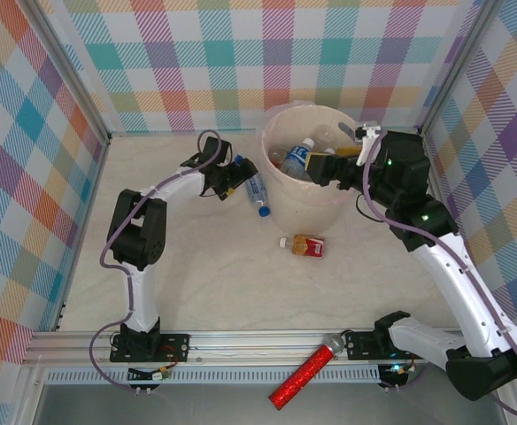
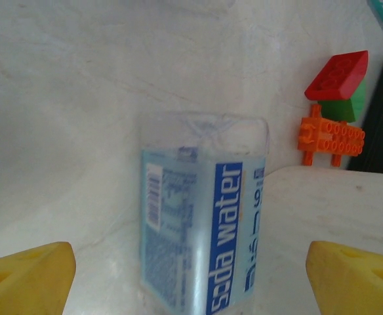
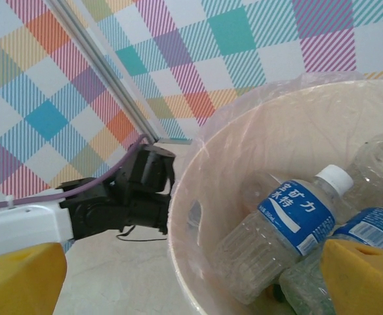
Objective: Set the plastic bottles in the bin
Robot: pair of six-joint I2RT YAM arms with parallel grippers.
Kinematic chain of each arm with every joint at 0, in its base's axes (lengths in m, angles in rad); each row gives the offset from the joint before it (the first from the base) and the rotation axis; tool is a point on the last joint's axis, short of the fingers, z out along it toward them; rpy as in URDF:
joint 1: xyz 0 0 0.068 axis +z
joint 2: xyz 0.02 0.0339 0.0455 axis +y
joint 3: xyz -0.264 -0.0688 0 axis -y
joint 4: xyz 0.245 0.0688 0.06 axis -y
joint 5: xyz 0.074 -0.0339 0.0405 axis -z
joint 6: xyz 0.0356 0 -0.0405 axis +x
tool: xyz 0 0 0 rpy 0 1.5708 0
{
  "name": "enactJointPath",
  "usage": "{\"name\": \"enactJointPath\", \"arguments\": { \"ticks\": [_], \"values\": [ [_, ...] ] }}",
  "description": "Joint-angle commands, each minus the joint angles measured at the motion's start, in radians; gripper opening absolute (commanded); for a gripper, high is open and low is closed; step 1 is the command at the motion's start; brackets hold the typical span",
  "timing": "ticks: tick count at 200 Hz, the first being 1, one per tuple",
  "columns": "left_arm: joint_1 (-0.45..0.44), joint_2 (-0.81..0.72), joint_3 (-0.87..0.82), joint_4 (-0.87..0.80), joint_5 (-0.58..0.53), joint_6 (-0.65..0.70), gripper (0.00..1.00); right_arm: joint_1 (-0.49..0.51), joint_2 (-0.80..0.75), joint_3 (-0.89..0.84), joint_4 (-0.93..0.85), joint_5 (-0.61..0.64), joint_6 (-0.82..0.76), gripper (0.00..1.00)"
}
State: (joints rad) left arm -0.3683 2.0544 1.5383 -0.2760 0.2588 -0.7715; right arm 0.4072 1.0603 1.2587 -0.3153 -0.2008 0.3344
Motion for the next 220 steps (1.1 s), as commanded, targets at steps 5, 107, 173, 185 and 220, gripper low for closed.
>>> {"name": "enactJointPath", "arguments": {
  "ticks": [5,107,173,185,220],
  "values": [
    [-0.021,0.034,0.046,0.027,0.028,-0.021,0.9,0.007,0.023,0.051,-0.019,-0.077,-0.013,0.99],
    [-0.065,0.134,0.11,-0.068,-0.018,-0.027,0.86,0.051,0.128,0.139,-0.132,-0.141,-0.06,0.99],
    [-0.081,0.201,0.177,-0.12,-0.052,-0.019,0.81,0.062,0.13,0.133,-0.129,-0.132,-0.061,0.99],
    [-0.087,0.205,0.186,-0.125,-0.059,-0.014,0.79,0.064,0.132,0.133,-0.131,-0.131,-0.063,0.99],
    [-0.087,0.174,0.16,-0.106,-0.064,-0.012,0.7,0.065,0.127,0.13,-0.134,-0.116,-0.065,0.99]
  ]
}}
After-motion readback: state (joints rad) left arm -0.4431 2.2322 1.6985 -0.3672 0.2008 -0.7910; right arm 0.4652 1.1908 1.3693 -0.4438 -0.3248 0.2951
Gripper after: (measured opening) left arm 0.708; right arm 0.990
